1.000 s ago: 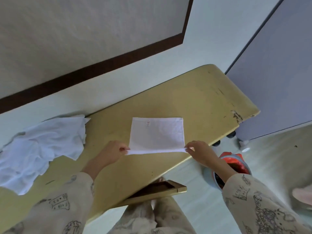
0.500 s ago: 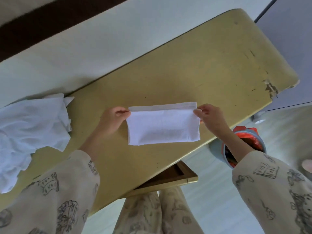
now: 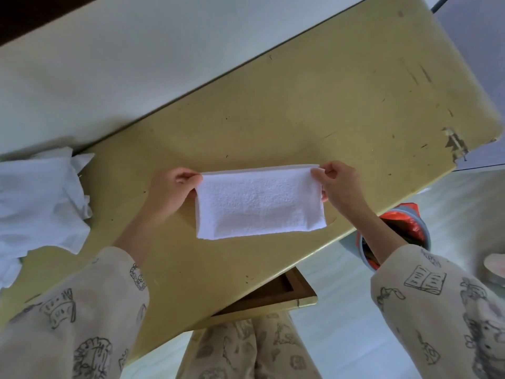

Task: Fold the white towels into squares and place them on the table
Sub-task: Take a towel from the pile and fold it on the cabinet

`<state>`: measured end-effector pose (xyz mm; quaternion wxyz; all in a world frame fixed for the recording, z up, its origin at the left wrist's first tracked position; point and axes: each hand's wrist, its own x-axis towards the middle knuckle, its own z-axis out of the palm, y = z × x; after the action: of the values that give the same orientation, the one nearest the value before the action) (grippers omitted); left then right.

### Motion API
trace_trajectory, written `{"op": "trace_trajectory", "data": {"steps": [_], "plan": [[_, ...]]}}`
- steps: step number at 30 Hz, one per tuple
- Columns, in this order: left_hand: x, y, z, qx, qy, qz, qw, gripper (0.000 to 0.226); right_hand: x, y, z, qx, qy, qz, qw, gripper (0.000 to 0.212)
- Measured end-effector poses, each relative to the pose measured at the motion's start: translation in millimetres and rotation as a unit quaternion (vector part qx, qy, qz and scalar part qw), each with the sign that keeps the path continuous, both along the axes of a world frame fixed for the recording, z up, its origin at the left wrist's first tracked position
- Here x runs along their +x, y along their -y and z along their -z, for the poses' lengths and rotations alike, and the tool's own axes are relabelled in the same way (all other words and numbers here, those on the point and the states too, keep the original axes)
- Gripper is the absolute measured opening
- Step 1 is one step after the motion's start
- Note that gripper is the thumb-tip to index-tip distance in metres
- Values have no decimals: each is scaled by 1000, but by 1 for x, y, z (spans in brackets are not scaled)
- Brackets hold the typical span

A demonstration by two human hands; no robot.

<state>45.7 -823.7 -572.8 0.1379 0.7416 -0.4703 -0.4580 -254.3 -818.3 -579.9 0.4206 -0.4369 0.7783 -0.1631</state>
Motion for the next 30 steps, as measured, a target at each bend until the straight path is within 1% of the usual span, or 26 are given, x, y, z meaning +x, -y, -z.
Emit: {"op": "trace_trajectory", "data": {"steps": [3,10,18,21,30], "plan": [[0,-1,3,-2,14,-3,1000,6,1,2,2,-1,-20,-4,1000,13],[-4,0,5,-9,28,-2,1000,8,4,7,4,10,-35,-9,999,23],[-7,0,4,-21,26,-15,999,7,3,10,6,13,-57,-14,998,22],[-6,1,4,-25,19,-43,999,6,1,10,8,17,-59,-17,998,18],[-5,3,6,-42,30,-41,998,12,1,9,11,2,-45,-1,999,23]]}}
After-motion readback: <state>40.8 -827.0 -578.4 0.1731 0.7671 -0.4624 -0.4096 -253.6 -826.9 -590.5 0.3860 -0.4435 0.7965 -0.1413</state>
